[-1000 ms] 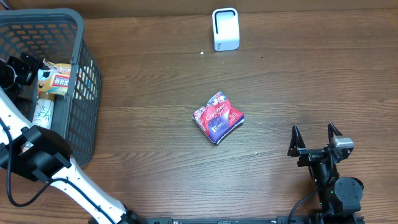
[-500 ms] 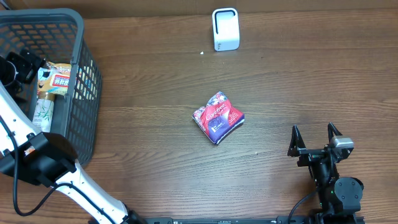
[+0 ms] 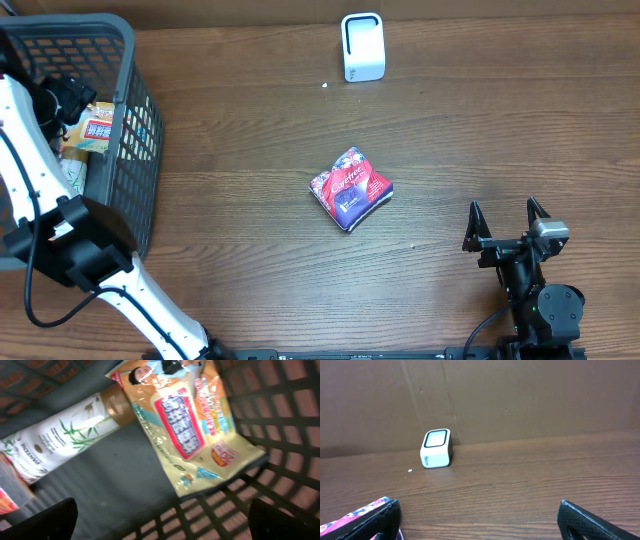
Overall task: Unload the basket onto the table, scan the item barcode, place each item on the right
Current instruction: 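Return the left gripper into the basket, then grasp the yellow snack bag in the basket with the left gripper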
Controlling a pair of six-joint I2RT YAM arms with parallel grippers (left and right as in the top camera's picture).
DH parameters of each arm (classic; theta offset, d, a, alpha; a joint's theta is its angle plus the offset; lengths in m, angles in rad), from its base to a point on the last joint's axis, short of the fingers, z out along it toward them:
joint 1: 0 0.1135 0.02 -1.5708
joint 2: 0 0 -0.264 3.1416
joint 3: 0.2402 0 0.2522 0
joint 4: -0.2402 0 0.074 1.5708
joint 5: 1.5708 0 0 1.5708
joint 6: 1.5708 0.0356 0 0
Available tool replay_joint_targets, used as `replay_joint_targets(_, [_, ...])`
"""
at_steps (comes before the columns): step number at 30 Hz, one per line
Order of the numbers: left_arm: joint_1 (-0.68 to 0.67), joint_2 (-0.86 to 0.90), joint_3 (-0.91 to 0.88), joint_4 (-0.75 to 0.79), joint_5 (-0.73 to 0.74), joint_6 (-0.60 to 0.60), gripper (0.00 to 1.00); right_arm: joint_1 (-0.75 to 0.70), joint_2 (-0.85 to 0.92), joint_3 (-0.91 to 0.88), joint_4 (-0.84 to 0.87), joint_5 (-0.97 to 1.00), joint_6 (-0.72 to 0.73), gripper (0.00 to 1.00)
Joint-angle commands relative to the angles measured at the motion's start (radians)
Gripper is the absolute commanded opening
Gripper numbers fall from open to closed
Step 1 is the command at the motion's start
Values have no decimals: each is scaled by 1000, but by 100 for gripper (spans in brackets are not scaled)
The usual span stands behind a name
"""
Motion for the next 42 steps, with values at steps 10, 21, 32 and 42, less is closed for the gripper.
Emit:
replay_joint_targets(10, [-13, -19, -247, 293, 62, -72, 100, 7, -7, -10, 6, -5, 6, 100])
replay_joint_targets(21, [-21, -19, -505, 532, 116, -148, 100, 7, -7, -11, 6, -5, 6, 100])
replay_joint_targets(32, [-56, -18, -681, 850, 241, -147, 100, 7, -7, -11, 6, -5, 6, 100])
replay_joint_targets(42, [-59, -18, -820, 914, 159, -147, 81, 7, -7, -11, 6, -5, 6, 100])
